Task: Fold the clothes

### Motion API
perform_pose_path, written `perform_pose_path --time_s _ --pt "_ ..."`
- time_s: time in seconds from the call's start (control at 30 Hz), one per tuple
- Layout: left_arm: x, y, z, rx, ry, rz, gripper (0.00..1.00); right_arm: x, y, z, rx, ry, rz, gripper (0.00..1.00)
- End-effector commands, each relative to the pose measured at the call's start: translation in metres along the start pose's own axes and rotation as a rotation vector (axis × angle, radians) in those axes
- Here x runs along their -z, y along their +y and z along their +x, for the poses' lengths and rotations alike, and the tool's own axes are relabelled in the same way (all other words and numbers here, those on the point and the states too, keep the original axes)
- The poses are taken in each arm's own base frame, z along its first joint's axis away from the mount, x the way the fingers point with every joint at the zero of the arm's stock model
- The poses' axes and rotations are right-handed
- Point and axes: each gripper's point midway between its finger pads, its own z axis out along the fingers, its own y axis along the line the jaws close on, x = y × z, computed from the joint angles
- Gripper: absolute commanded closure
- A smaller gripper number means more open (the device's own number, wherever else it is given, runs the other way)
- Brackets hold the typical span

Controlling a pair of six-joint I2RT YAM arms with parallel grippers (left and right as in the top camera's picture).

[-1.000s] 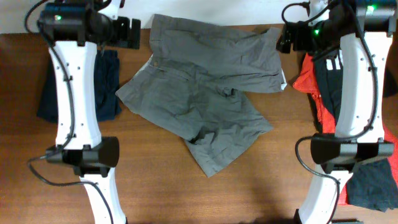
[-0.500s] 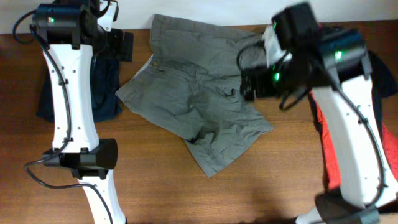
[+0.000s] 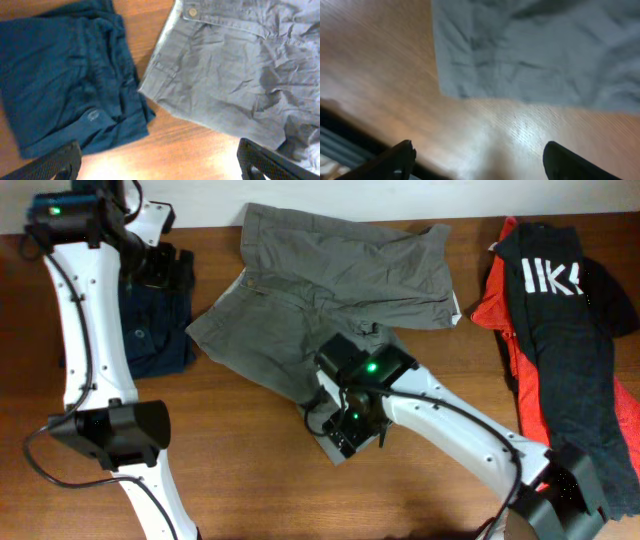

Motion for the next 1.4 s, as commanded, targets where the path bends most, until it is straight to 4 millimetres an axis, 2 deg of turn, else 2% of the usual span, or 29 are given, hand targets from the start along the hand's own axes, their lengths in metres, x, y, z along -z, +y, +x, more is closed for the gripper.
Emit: perform_pose_path --time_s 0.0,0.07,0.2,0.37,0.53,0.73,0.77,0.9,1.03,1.13,1.17,1.37 --pt "-0.027 -0.005 0.007 -0.034 0.041 0.044 0.01 -0.029 0.012 0.008 0.129 0.035 -0.009 0.15" --pt "-0.043 -0.004 0.01 -0.031 0.06 0.05 0.01 -0.041 0.018 0.007 0.181 0.028 -0.01 0.15" --pt "-0.064 -0.002 0.014 -0.029 0.076 0.055 0.01 -0.048 0.033 -0.007 0.304 -0.026 -0.013 0.15" --pt "-0.071 -0.001 0.011 -0.031 0.065 0.051 0.01 -0.062 0.041 -0.026 0.41 -0.075 -0.007 0.13" --pt "-0.071 0.001 0.006 -0.033 0.044 0.041 0.01 -0.083 0.018 -0.03 0.397 -0.027 0.099 0.13" --pt "-0.071 0.001 0.006 -0.032 0.044 0.042 0.01 -0.089 -0.003 -0.038 0.322 -0.038 0.1 0.14" --pt "-0.071 0.001 0.006 -0.025 0.046 0.042 0.01 -0.09 -0.007 -0.039 0.308 -0.039 0.1 0.19" --pt "-0.071 0.0 0.009 -0.017 0.058 0.046 0.01 -0.097 -0.021 -0.04 0.242 -0.027 0.093 0.26" --pt "-0.071 0.0 0.012 -0.016 0.068 0.048 0.01 -0.099 -0.015 -0.036 0.233 -0.013 0.036 0.37" --pt "-0.071 0.0 0.011 -0.016 0.068 0.048 0.01 -0.099 -0.015 -0.026 0.19 0.027 0.027 0.7" --pt "-0.071 0.0 0.011 -0.016 0.068 0.048 0.01 -0.098 -0.018 -0.011 0.134 0.088 0.027 0.94" --pt "-0.071 0.0 0.012 -0.016 0.068 0.048 0.01 -0.08 -0.044 0.04 -0.135 0.282 0.033 0.96"
